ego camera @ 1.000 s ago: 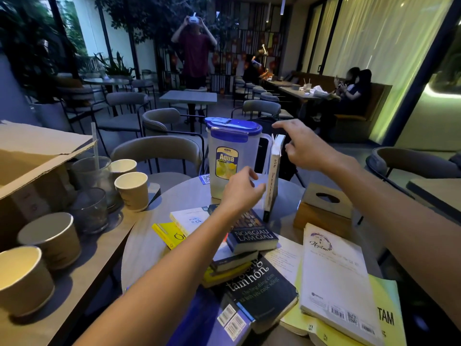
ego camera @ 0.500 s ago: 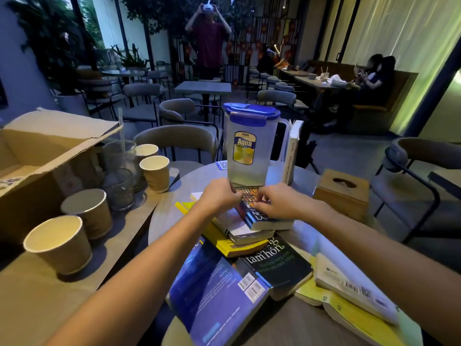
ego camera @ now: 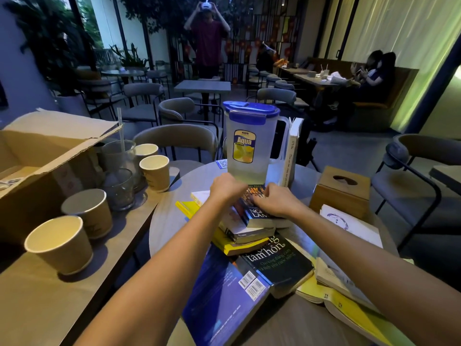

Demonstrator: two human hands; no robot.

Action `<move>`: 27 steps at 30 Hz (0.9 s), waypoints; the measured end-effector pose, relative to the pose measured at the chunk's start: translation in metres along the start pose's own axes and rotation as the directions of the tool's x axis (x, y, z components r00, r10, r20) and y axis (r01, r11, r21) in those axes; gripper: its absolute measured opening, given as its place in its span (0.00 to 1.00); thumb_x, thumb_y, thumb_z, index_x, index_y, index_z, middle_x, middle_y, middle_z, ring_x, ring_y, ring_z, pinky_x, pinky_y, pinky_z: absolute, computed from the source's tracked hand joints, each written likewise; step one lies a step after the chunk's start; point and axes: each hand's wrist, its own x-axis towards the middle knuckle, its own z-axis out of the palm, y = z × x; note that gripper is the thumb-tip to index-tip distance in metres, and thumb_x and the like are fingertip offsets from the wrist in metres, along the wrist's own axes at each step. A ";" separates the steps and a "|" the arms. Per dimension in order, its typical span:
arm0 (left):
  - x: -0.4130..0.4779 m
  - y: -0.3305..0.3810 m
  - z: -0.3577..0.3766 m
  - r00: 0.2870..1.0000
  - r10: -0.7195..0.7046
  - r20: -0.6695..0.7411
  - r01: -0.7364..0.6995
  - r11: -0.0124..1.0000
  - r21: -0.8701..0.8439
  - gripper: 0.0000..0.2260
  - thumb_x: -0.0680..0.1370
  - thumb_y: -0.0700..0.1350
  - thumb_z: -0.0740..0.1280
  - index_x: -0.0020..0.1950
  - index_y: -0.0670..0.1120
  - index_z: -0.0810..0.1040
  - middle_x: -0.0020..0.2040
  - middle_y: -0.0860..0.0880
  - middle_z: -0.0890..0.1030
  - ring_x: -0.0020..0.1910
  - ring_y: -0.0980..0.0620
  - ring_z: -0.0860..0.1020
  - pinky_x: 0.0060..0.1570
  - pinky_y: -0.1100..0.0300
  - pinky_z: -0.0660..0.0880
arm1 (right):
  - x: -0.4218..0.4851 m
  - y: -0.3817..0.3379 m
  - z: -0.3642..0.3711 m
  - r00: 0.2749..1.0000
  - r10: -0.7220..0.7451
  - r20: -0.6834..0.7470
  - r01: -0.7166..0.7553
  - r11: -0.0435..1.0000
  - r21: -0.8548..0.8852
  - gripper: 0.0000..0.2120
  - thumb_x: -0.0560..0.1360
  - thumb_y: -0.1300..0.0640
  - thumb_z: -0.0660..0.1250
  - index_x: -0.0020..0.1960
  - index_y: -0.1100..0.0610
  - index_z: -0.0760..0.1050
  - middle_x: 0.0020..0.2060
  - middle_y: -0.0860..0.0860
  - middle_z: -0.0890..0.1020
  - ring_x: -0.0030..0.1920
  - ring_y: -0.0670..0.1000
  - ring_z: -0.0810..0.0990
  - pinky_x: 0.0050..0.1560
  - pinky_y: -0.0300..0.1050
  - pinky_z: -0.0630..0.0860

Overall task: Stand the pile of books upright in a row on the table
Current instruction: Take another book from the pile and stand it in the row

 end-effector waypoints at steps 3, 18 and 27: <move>0.002 -0.001 -0.011 0.993 -0.096 0.075 0.107 0.980 -0.168 0.10 0.76 0.46 0.68 0.38 0.44 0.72 0.40 0.41 0.77 0.36 0.43 0.79 0.36 0.57 0.76 | -0.006 0.001 -0.005 1.000 0.008 0.002 -0.009 0.999 0.030 0.21 0.79 0.46 0.68 0.65 0.58 0.71 0.58 0.55 0.79 0.53 0.53 0.77 0.40 0.43 0.70; -0.032 -0.003 -0.049 0.942 0.263 0.207 -0.122 0.846 -0.520 0.13 0.83 0.48 0.63 0.67 0.47 0.67 0.53 0.46 0.82 0.49 0.52 0.82 0.45 0.56 0.79 | -0.030 -0.003 -0.042 0.993 -0.084 -0.084 0.114 0.871 0.478 0.25 0.80 0.53 0.68 0.73 0.54 0.64 0.54 0.55 0.85 0.52 0.53 0.86 0.58 0.58 0.81; -0.073 0.056 -0.066 0.719 0.695 -0.006 -0.680 0.701 -0.215 0.14 0.82 0.45 0.65 0.67 0.44 0.72 0.56 0.46 0.81 0.52 0.48 0.82 0.50 0.46 0.82 | -0.060 0.014 -0.143 0.914 -0.337 -0.226 0.378 0.909 0.175 0.27 0.80 0.63 0.68 0.73 0.46 0.64 0.51 0.53 0.84 0.47 0.50 0.85 0.40 0.44 0.81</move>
